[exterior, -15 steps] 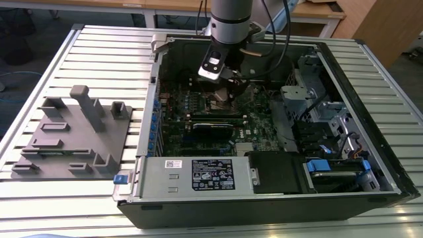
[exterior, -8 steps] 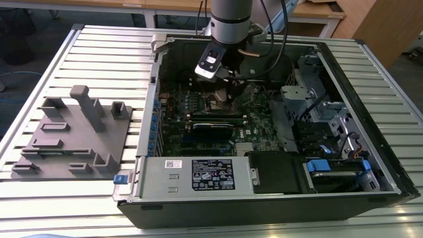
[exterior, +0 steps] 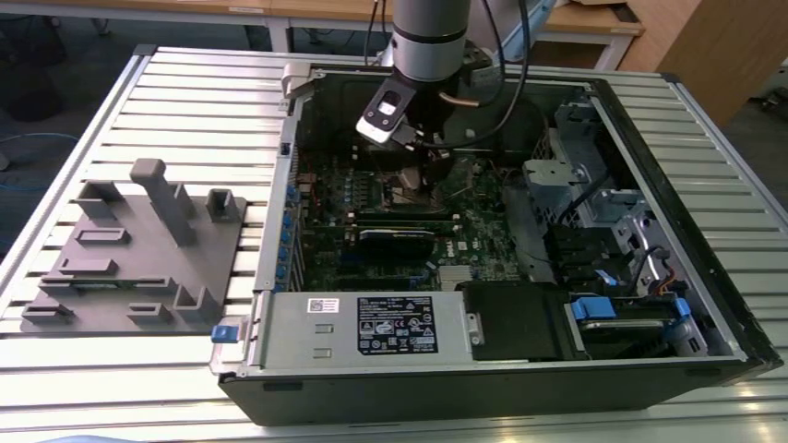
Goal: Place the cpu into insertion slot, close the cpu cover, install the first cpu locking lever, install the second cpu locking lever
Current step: 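Place the cpu into insertion slot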
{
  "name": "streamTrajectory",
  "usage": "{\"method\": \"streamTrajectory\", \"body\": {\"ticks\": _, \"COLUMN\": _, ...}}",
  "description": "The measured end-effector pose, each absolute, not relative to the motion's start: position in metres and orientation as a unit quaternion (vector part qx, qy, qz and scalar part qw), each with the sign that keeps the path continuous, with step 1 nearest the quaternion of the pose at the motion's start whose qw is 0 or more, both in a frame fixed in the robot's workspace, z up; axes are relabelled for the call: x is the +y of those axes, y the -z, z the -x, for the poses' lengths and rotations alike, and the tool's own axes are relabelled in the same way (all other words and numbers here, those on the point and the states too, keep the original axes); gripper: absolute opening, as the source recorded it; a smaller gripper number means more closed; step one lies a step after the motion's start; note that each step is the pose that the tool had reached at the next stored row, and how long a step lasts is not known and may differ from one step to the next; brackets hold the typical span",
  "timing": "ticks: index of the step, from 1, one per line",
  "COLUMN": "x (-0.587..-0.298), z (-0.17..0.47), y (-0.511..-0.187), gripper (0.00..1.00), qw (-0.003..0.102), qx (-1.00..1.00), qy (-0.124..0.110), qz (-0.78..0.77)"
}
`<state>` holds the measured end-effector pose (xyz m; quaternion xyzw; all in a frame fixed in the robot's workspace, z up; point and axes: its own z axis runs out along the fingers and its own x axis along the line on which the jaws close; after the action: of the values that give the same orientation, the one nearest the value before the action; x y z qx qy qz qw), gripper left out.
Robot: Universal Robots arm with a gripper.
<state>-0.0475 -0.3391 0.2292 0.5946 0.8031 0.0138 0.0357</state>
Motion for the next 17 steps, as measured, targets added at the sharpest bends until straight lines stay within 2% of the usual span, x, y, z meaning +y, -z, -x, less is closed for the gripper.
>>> {"method": "streamTrajectory", "body": {"ticks": 17, "x": -0.339, "z": 0.0475, "y": -0.2287, "gripper": 0.54, "qw": 0.037, "qx": 0.762, "qy": -0.011, "qz": -0.646}}
